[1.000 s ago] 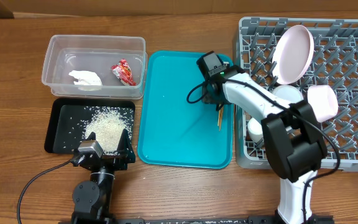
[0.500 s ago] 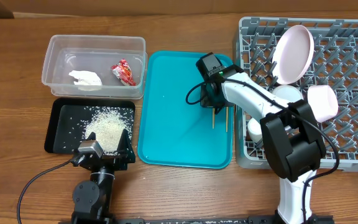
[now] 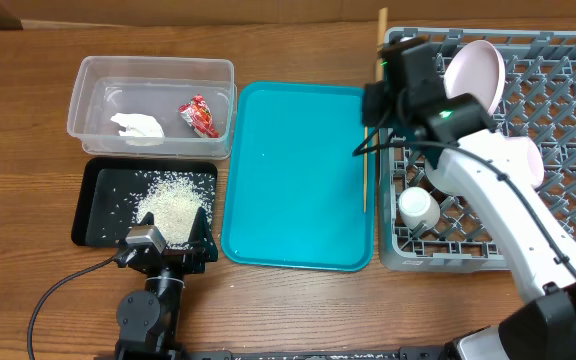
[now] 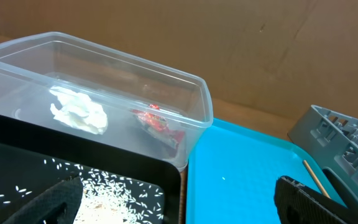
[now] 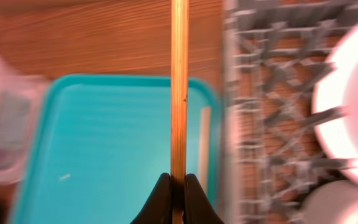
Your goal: Sort waste into correct bins and load items into the dishwasher
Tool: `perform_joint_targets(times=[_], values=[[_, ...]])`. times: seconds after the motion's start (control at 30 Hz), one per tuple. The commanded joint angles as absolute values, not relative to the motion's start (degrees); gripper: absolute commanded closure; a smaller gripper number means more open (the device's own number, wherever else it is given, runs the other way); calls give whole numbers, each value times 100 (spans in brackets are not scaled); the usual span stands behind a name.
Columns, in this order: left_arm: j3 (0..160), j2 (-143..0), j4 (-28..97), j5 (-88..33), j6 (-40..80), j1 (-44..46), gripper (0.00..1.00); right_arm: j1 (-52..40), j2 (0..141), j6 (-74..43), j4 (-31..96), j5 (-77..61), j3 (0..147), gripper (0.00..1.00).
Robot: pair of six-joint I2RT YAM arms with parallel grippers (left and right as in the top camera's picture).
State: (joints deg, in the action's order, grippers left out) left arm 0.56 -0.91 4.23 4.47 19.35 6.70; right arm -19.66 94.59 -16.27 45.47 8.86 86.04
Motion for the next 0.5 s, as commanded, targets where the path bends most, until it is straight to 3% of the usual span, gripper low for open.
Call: perform_joint_targets(times=[0.0, 0.13, 0.23, 0.27, 0.47], values=[[27, -25, 403, 399, 1973, 637, 0, -1570, 9953, -1096, 4547, 1153, 8556, 96], [27, -25, 403, 397, 1973, 635, 0, -1302, 10420, -985, 4534, 1127, 8556, 96], [27, -25, 403, 397, 1973, 635, 0, -1288, 10556, -755, 4639, 1085, 8558, 73], [27, -25, 403, 399, 1973, 637, 0, -1321, 10530, -740, 4689, 1096, 8565, 60], [27, -25, 403, 397, 1973, 637, 0, -2064, 10007, -880, 4943, 523, 8680, 53]])
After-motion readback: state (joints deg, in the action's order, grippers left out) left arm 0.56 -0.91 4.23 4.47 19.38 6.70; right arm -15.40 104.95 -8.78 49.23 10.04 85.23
